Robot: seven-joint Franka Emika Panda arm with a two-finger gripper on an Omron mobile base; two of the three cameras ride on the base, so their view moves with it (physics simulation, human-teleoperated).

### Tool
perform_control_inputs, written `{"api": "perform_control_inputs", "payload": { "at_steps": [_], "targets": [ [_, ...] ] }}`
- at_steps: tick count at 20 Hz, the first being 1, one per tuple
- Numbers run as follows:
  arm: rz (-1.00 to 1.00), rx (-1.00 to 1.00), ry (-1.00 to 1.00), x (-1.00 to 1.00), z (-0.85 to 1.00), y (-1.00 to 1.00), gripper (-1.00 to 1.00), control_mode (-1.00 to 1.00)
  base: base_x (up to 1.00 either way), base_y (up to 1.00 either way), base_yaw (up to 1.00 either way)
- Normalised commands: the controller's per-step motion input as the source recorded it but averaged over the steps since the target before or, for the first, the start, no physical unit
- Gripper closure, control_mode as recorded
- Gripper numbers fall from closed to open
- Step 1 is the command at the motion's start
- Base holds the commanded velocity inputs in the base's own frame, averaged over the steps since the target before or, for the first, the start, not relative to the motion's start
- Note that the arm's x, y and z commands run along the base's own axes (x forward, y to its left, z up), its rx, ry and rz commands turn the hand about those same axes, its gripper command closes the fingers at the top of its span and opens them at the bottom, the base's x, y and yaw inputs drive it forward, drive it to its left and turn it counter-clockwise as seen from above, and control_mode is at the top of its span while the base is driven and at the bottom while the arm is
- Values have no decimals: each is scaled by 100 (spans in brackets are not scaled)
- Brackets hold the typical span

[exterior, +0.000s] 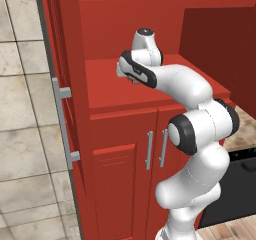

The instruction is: Pick up the bar soap and dish brush from the sink, and place them back in the cabinet, and close the cabinet doors.

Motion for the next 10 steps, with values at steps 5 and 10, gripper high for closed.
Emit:
{"api": "perform_control_inputs", "payload": {
  "at_steps": [5,10],
  "targets": [
    [0,0,0,0,-9,1,-100,-100,0,0,0],
    [0,0,0,0,0,0,-100,-100,0,0,0]
  ]
}}
